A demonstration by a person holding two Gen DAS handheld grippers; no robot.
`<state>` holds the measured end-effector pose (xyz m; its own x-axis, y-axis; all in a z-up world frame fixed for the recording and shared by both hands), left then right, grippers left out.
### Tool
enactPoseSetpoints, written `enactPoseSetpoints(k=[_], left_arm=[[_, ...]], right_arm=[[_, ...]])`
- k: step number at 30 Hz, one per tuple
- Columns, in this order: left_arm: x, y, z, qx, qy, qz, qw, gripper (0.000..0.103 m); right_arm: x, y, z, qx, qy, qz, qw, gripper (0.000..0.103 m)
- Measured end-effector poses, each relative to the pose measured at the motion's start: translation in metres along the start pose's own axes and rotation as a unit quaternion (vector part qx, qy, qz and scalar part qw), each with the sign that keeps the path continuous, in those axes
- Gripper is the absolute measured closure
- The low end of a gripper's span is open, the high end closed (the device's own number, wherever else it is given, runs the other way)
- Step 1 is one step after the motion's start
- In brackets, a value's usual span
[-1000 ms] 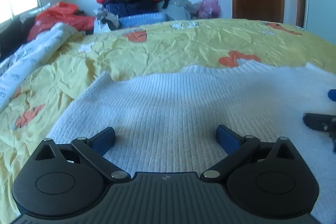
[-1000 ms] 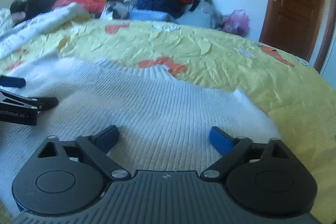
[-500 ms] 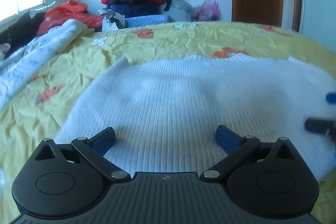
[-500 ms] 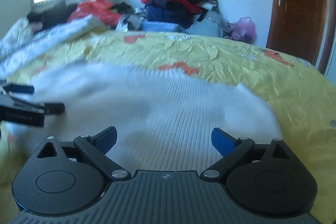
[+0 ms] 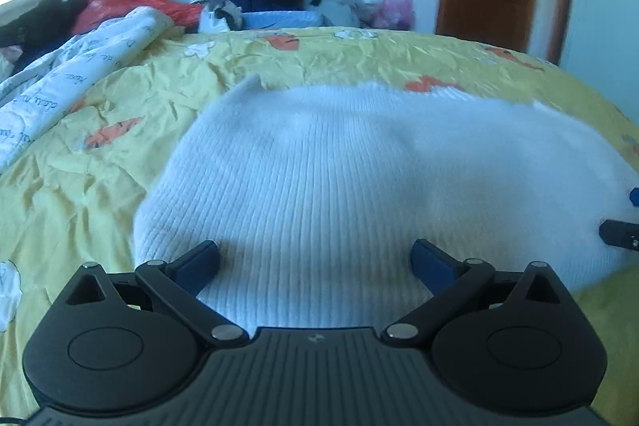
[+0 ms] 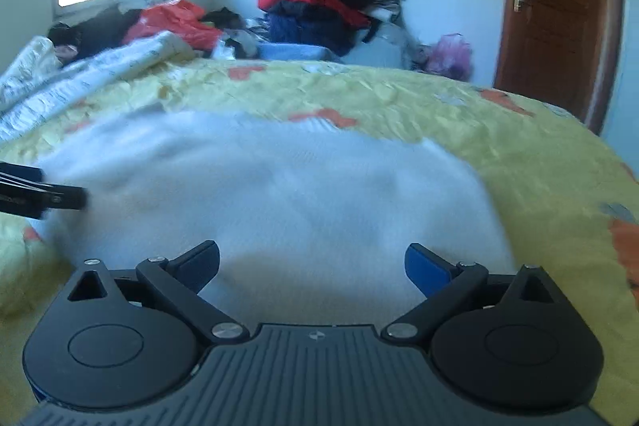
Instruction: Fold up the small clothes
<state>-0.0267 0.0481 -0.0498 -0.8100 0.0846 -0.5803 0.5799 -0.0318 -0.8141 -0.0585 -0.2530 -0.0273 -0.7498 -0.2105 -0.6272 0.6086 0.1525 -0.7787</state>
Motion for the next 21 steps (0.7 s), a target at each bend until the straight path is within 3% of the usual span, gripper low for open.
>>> enactPoseSetpoints(k=[5, 8, 10, 12, 15, 18, 21], left_arm=[[-0.01, -0.015, 0.002, -0.008, 0.001, -0.005, 1.0, 0.0], [-0.011, -0.025, -0.008, -0.007, -0.01, 0.009, 0.9999, 0.0], [-0.007, -0.011, -0.016, -0.022, -0.019, -0.017, 0.9994, 0.0], [-0.004, -0.002, -0.02, -0.038, -0.014, -0.015, 0.999, 0.0], [-0.005, -0.01, -0.018, -0.046, -0.015, -0.019, 0.9987, 0.0], [-0.007, -0.021, -0.021, -0.033, -0.031, -0.013, 0.9989, 0.0], [-0.004, -0.008, -0.022, -0.049, -0.028, -0.034, 0.9978, 0.0]], right_arm=[[0.006, -0.014, 0.005, -0.003, 0.002, 0.004, 1.0, 0.002], [0.004, -0.032, 0.013, -0.006, 0.023, 0.034, 0.999, 0.0], [0.009, -0.024, 0.02, 0.003, 0.024, 0.011, 1.0, 0.0], [0.019, -0.008, 0.023, 0.016, 0.011, -0.019, 1.0, 0.002], [0.017, -0.011, 0.017, 0.031, -0.001, -0.017, 0.999, 0.001], [0.007, -0.023, 0.014, 0.005, 0.019, -0.001, 1.0, 0.0], [-0.002, -0.024, 0.01, -0.012, 0.018, 0.003, 1.0, 0.0]])
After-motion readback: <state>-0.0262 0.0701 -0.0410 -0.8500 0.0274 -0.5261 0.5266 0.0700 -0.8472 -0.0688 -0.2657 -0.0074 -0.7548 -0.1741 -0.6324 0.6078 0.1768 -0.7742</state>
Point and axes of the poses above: each gripper's, at about its wrist camera, not at the fingertips, and y roughly the way its jaws point, z to its right, x to its underside, the point moved 8 cm from there along y, roughly the way its jaws point, and after that the axes turned 15 degrees about -z, right-handed, at the moved point
